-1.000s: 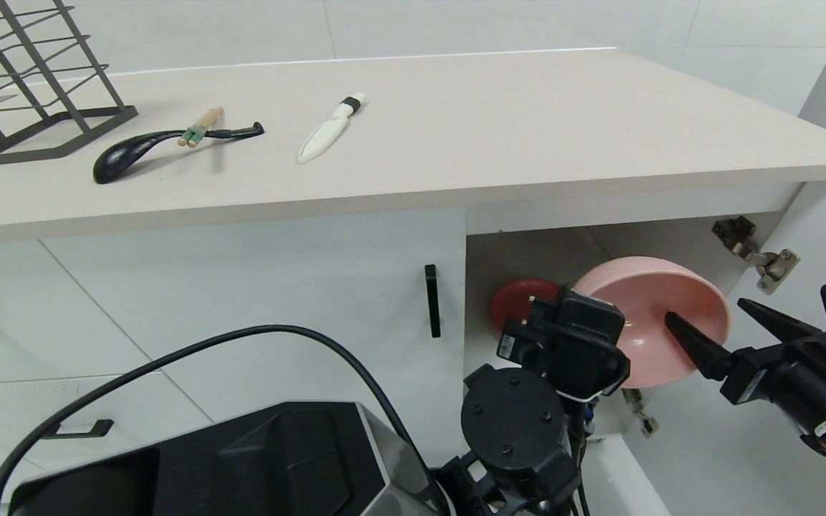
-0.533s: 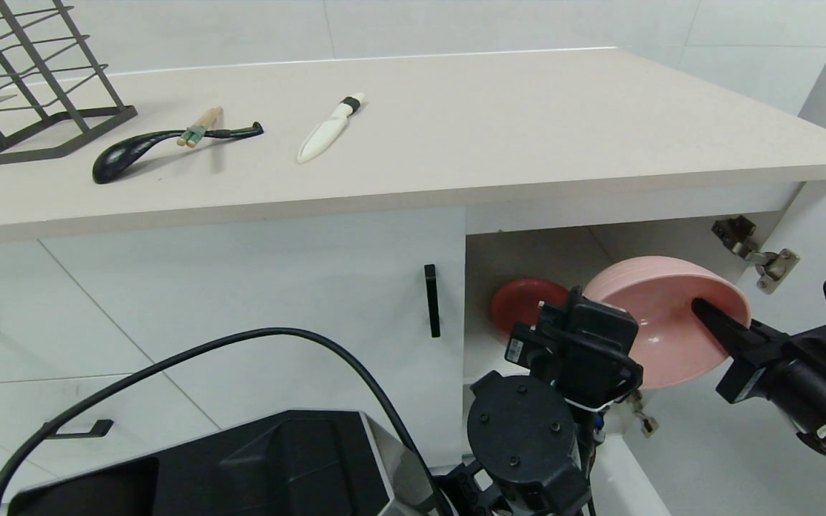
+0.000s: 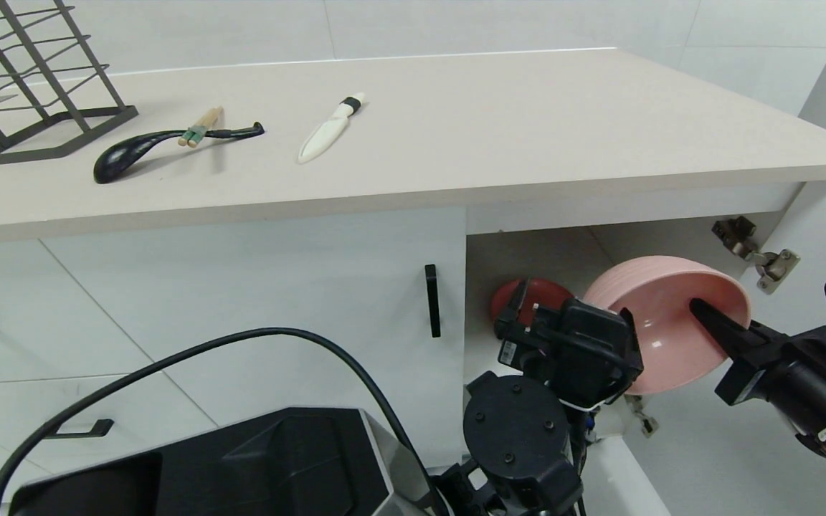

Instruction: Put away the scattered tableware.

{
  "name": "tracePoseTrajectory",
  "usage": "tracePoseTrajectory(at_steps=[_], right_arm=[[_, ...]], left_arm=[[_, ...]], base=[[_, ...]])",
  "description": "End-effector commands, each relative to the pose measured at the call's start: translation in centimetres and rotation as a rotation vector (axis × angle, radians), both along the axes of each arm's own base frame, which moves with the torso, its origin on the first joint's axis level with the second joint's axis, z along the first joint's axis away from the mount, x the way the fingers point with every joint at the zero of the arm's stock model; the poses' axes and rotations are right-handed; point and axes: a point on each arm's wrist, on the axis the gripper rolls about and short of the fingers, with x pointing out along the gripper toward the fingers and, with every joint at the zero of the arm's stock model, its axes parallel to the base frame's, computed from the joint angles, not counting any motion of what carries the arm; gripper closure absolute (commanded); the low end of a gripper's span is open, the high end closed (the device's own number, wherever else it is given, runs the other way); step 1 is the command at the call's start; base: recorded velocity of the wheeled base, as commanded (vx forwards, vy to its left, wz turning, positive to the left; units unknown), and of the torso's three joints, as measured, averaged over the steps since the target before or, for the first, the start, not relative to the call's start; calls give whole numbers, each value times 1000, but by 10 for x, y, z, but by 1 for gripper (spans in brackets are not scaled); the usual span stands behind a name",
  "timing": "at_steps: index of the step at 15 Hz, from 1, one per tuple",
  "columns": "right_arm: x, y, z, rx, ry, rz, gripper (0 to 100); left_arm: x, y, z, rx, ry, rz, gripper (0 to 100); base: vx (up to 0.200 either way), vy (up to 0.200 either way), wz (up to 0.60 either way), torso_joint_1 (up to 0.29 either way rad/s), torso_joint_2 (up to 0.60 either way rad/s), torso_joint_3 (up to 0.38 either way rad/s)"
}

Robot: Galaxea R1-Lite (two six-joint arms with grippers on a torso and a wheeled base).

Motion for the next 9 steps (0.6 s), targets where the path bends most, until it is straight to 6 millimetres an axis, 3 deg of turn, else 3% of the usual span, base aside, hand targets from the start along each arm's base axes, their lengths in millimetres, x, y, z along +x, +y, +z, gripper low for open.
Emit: tracePoseTrajectory(at_steps=[1,5,9], right_arm=[[1,-1,0,0,-1,-5,100],[4,-6,-2,-3,7,-34,100],[5,-9,-8,-15,39,-54,100]], left_arm=[[-9,15,6,23,5,-47,0],[-36,60,15,43,65,-294,0],[-67,160,23,132,145,-724,0]], base=[[0,0,0,0,0,0],[0,0,0,0,0,0],[0,0,0,0,0,0]])
